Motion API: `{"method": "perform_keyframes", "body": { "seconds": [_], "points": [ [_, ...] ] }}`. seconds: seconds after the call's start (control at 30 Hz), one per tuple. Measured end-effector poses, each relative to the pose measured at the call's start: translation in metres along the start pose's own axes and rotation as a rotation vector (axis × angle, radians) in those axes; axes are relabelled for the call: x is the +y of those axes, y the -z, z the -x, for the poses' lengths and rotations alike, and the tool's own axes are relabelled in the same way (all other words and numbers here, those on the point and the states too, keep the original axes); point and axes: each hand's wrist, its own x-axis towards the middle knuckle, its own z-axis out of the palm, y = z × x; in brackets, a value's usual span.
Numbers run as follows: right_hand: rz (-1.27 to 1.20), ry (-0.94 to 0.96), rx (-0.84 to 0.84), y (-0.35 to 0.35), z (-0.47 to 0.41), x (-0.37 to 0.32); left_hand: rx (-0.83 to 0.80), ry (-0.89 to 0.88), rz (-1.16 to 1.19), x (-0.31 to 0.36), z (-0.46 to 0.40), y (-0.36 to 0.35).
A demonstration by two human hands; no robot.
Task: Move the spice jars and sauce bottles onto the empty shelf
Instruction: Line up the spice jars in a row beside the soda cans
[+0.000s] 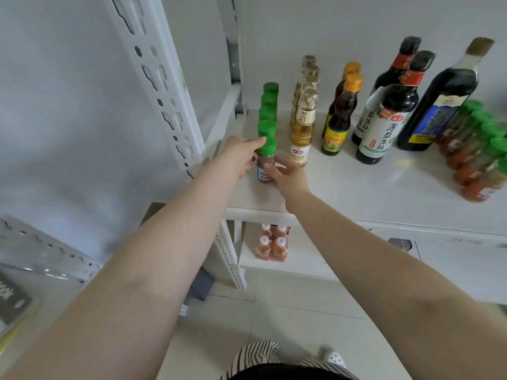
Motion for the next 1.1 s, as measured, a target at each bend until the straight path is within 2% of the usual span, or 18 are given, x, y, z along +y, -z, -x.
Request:
{"method": "perform_keyframes", "body": {
  "seconds": [0.3, 0.63, 0.73, 0.8, 0.9, 1.0, 1.1],
  "points": [
    [0.017, -0.001, 0.097, -0.011, -0.008, 0.0, 0.002, 0.004, 0.028, -0.002, -0.005, 0.003],
    [0.063, 0.023, 0.066, -0.008, -0.011, -0.001, 0.018, -0.015, 0.044, 0.0, -0.002, 0.001],
    [0.085, 0.028, 0.079, 0.0, -0.009, 0.001, 0.068, -0.028, -0.013, 0.002, 0.002, -0.001],
    [0.099, 0.043, 0.127, 0.01, -0.009, 0.004, 0.145, -0.121, -0.118, 0.005, 0.003, -0.002],
    [0.114, 0.1, 0.264, 0.032, -0.009, 0.004, 0.217, -0.371, -0.154, 0.017, 0.006, -0.006],
    [0.166, 0.176, 0.38, 0.05, -0.014, -0.008, 0.1, -0.475, -0.118, 0.037, 0.012, -0.021],
    [0.137, 0.204, 0.321, 0.058, -0.025, -0.025, -0.05, -0.383, -0.151, 0.058, 0.012, -0.046]
  ]
}}
